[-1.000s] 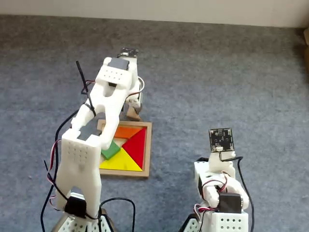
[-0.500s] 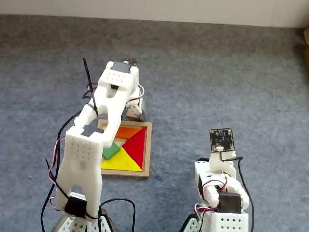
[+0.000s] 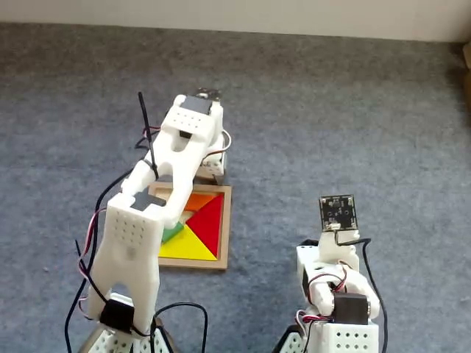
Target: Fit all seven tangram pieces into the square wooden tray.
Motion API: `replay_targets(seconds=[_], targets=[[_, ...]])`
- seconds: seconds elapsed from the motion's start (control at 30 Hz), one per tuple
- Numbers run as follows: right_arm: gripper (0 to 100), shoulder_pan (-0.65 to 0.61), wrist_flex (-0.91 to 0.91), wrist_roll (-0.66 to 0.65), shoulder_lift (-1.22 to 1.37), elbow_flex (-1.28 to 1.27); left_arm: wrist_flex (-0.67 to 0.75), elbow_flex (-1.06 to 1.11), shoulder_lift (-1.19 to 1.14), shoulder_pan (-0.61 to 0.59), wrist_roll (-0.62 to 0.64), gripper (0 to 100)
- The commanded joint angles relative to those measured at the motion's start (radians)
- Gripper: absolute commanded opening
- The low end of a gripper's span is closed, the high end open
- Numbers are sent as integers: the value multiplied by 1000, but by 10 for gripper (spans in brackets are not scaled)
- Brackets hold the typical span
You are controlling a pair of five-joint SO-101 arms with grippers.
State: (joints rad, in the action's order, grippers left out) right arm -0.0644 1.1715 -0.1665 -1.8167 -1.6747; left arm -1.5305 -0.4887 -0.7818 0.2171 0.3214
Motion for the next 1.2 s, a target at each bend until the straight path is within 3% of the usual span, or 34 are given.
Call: replay_targets(seconds=[0.0,0.37,0.93,1.17], targets=[[5,13,-21,11,-10,-94,28,-21,8,16,5,171],[5,13,-21,11,-10,-94,12,-15,131,15,5,158],[5,13,-21,11,-10,-94,-218,-7,340,18,12,158],[5,13,-21,11,-10,-94,-215,209,495,18,9,158]])
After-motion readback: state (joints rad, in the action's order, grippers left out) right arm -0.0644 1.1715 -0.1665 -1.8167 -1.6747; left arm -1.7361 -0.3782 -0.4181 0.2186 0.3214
